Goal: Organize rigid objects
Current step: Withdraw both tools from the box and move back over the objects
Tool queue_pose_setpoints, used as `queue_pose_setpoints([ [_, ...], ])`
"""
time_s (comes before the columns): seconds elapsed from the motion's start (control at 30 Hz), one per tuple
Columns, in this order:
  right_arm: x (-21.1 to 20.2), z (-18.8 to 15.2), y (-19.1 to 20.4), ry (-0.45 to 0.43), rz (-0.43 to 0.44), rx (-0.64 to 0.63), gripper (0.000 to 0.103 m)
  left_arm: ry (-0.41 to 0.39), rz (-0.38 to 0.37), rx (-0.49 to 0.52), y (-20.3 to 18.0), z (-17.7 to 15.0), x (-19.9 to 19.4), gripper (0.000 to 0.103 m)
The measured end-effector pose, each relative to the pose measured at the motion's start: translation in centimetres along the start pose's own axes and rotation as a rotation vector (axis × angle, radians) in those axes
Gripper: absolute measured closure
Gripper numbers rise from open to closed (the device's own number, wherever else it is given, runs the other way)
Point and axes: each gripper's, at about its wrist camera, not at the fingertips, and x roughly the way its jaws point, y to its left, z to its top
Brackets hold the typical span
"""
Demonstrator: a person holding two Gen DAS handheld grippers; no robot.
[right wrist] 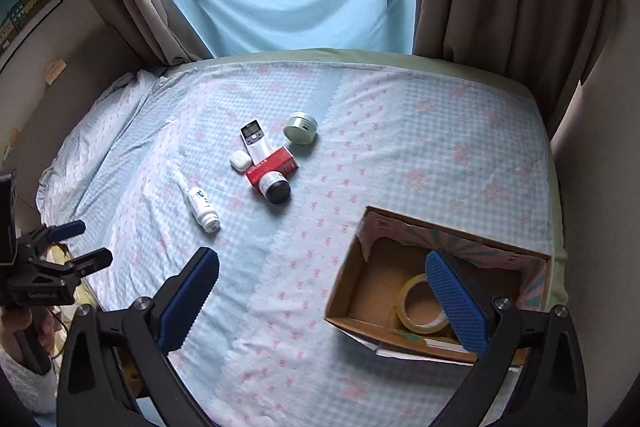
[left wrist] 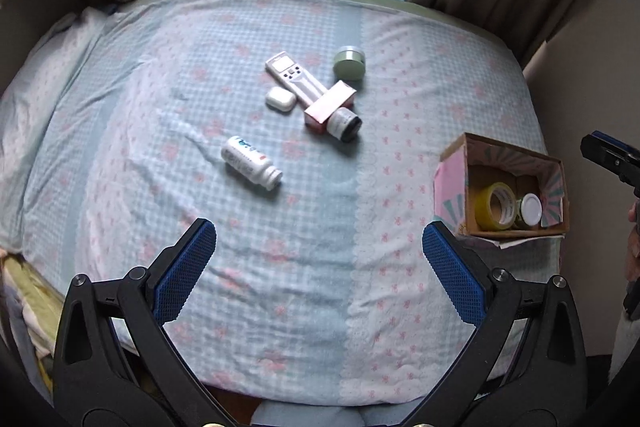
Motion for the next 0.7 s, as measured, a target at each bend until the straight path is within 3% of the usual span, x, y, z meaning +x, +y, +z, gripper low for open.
queue_pose_setpoints([
  [0.3, 6.8, 5.3, 6.2, 0.071, 0.041, -0.004, 0.0, 0.08, -0.018, -0.149, 7.1, 2.4, 5.5, 0.0],
  [0.5, 12.4, 8.3, 7.6, 0.148, 0.069, 0.088, 0.0, 0.144, -0.051, -0.263, 9.8, 3.8, 10.9, 0.0],
  [0.7, 19.9, 10.7, 7.3, 0.263, 0.093, 0.228, 0.0, 0.189, -0.034, -0.336, 11.7, 4.9, 15.8, 0.0],
])
